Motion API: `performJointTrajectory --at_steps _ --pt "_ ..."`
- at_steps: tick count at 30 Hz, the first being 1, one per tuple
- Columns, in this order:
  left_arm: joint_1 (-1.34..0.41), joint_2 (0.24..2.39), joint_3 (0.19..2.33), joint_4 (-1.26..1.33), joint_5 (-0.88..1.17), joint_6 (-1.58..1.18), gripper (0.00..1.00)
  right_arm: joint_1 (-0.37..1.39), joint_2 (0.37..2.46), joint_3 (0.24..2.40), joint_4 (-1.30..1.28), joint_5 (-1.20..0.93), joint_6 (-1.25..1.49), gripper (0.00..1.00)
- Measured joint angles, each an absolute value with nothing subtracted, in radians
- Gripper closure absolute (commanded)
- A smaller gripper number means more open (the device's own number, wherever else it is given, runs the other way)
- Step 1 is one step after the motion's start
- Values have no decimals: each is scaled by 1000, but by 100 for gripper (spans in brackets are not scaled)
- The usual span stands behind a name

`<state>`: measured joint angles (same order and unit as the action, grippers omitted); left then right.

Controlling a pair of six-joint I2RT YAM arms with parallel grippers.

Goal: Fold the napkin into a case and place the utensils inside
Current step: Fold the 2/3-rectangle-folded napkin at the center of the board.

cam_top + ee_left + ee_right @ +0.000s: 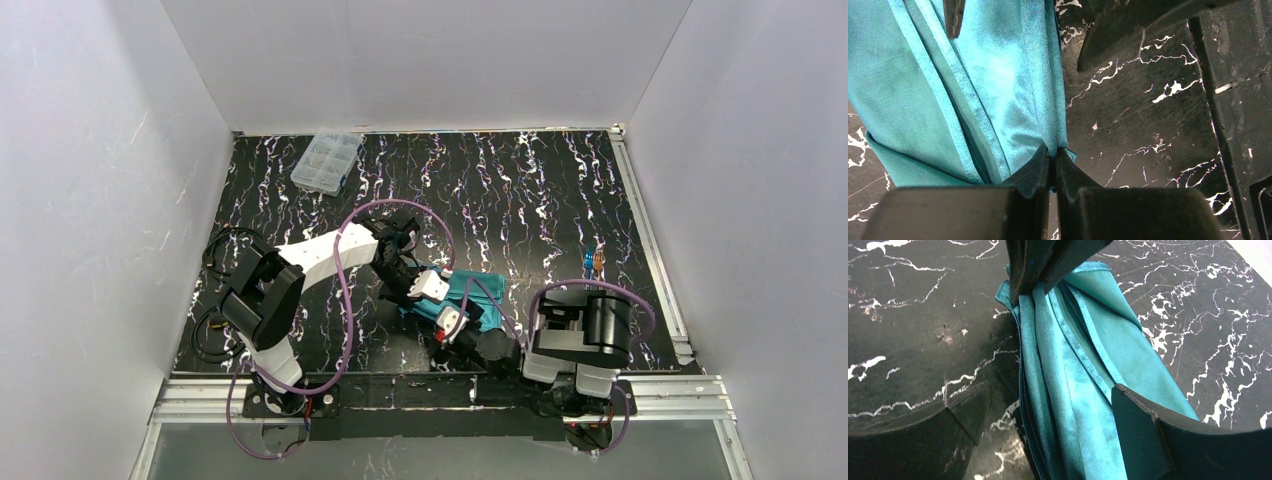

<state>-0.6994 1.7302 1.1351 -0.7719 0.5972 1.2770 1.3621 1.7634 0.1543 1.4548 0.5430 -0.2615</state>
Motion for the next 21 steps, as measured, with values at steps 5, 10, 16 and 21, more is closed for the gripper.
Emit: performJointTrajectory --at_steps 5,10,16,21 --pt "-699 1731 1139 -785 600 1276 100 1362 1832 205 1499 538 -278 1" --pt "-699 1742 1140 -787 603 1276 100 1362 1868 233 1522 540 -314 8" --pt "-699 1750 1142 -790 606 1275 100 1355 1920 280 1540 527 -355 22" --pt "-698 1750 1142 -790 608 1275 100 1334 1925 289 1537 487 -367 31"
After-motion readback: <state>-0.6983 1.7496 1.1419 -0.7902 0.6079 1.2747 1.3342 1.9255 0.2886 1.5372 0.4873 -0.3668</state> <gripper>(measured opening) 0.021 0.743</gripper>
